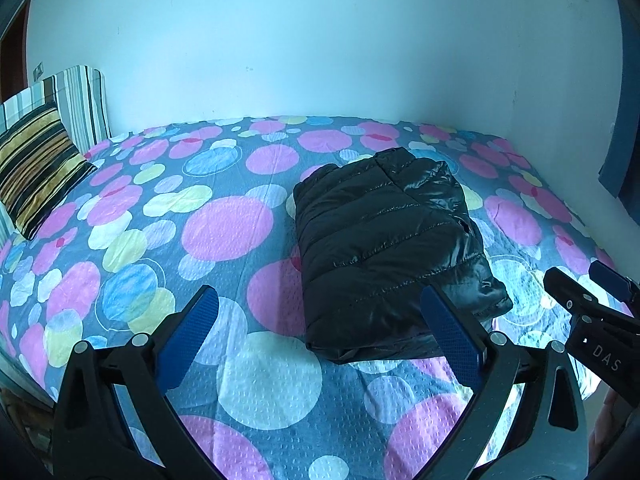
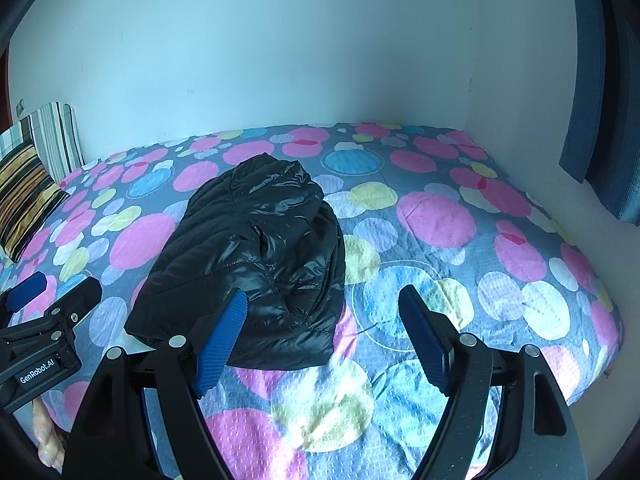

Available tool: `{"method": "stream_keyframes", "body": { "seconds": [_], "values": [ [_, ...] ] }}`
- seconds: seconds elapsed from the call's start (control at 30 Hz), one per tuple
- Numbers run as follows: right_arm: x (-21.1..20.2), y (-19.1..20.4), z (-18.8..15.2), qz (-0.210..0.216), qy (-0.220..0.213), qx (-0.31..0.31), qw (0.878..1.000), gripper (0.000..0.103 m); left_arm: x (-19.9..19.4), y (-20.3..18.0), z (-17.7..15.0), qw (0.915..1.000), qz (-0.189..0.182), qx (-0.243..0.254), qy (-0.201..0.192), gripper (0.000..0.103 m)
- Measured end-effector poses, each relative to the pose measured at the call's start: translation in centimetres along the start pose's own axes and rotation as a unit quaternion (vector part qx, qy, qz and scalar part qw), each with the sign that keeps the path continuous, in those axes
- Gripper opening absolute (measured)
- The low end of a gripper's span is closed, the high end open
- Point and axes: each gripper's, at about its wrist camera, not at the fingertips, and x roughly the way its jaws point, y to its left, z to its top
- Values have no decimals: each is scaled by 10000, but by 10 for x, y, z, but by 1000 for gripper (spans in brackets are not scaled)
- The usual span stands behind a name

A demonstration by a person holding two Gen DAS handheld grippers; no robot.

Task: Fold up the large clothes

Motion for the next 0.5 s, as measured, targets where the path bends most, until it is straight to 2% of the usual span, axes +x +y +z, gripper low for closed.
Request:
{"method": "stream_keyframes", "body": {
  "seconds": [0.5],
  "values": [
    [4, -1, -2, 25, 26, -45, 10000, 77, 2, -3, -3, 9999, -89, 22, 49, 101]
  ]
}}
